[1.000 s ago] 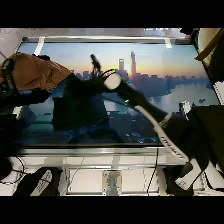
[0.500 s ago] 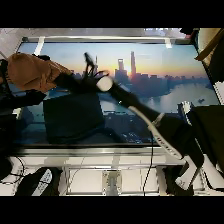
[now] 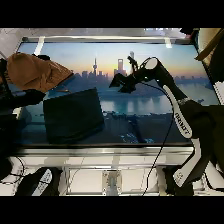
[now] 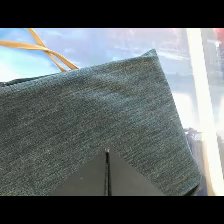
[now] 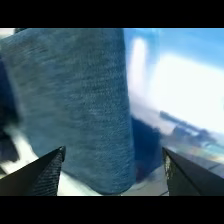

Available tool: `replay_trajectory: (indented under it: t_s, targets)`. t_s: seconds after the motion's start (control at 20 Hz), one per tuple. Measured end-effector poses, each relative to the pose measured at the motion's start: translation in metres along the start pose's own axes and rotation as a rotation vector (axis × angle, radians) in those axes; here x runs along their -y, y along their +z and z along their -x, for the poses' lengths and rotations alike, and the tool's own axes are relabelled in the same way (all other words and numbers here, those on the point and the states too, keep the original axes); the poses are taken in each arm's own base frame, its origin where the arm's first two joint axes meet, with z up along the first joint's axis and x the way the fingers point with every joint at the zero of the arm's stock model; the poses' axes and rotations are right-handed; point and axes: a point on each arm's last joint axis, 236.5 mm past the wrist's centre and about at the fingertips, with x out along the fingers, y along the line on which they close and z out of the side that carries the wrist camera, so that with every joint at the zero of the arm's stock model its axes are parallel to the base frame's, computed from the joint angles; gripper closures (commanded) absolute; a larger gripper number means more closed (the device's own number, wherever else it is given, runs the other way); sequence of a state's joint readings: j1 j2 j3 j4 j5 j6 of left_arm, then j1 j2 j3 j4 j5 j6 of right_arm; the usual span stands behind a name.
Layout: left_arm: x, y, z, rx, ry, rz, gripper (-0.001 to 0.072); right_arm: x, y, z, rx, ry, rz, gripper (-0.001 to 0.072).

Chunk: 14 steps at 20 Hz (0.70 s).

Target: Fold the clothes and pants, and hang the long-sleeved shirts on hangers.

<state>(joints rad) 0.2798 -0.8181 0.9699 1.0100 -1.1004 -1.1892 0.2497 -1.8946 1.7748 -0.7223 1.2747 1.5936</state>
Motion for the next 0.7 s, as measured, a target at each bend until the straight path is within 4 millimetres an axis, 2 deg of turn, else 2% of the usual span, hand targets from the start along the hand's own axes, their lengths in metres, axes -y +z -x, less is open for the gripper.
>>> replay_trajectory:
  t_s: [0.1,0.25,0.45,0.7]
  targets:
    - [0.000,0.000,0.000,0.001,0.000,0.006,0.0685,0.019,-0.001,-0.017,-0.047,0.052,-0.052,0.0017]
    - [0.000,0.001,0.000,0.002,0.001,0.020,0.0685,0.031,-0.012,-0.050,-0.113,0.108,-0.093,0.0018]
    - [0.000,0.001,0.000,0.003,0.002,0.033,0.0685,0.020,-0.033,-0.098,-0.177,0.158,-0.095,0.0025]
    - [0.000,0.000,0.000,0.000,0.000,0.037,0.0685,-0.005,-0.064,-0.153,-0.219,0.173,-0.083,0.0028]
